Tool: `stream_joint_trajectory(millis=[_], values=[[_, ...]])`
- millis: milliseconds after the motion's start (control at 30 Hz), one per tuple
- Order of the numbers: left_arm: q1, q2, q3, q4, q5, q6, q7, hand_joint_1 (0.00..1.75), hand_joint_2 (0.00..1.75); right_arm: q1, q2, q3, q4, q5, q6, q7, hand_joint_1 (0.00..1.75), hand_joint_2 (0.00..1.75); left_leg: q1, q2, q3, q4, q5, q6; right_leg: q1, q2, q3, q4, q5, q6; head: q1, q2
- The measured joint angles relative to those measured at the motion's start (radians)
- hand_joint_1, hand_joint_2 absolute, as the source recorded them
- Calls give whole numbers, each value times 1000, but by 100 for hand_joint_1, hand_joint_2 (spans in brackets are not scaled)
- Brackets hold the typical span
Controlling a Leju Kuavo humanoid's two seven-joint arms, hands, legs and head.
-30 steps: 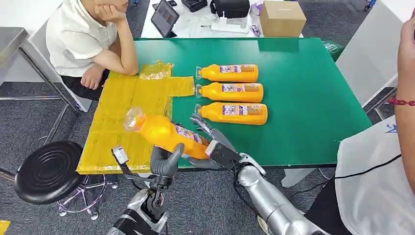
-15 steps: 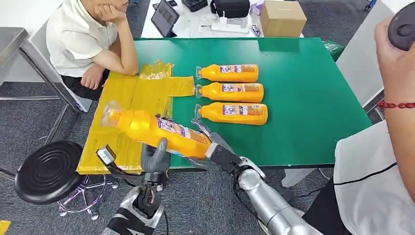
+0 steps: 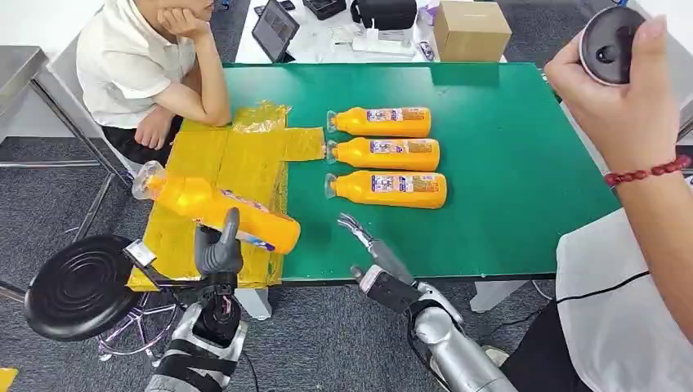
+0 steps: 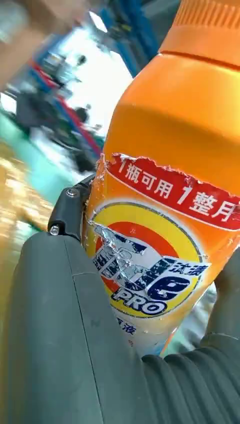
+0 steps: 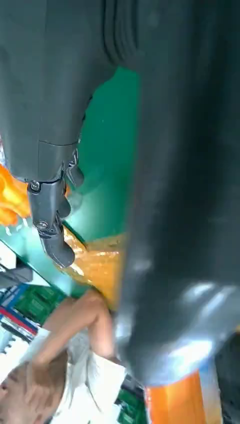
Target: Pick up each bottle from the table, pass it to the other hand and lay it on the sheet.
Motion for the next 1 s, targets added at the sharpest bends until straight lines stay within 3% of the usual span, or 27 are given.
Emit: stream_joint_trajectory(millis=[233,333,500,767,1000], values=[[-33,19,37,2,-324,291,-116,175,175,71,-10,-35,-65,17,-47,-3,0,0,0,0,0,0,0,0,0,0,0,0,0,0,0,0],[-47,32,25,5,-558,491,-167,175,175,97,-12,-49,-96,18,-54,-5,0,0,0,0,0,0,0,0,0,0,0,0,0,0,0,0],[-103,60,-33,77,-925,715,-116,175,175,108,-9,-58,-111,32,-56,-17,0,0,0,-1,0,0,0,0,0,0,0,0,0,0,1,0],[-189,102,-112,264,-1270,741,79,175,175,112,18,-58,-111,40,-55,-29,0,0,0,0,0,0,1,0,0,0,0,0,0,0,0,0],[-278,140,-132,443,-1499,648,242,175,175,119,44,-64,-104,42,-40,-45,0,0,0,0,-1,0,1,0,0,0,-1,0,0,0,0,0]])
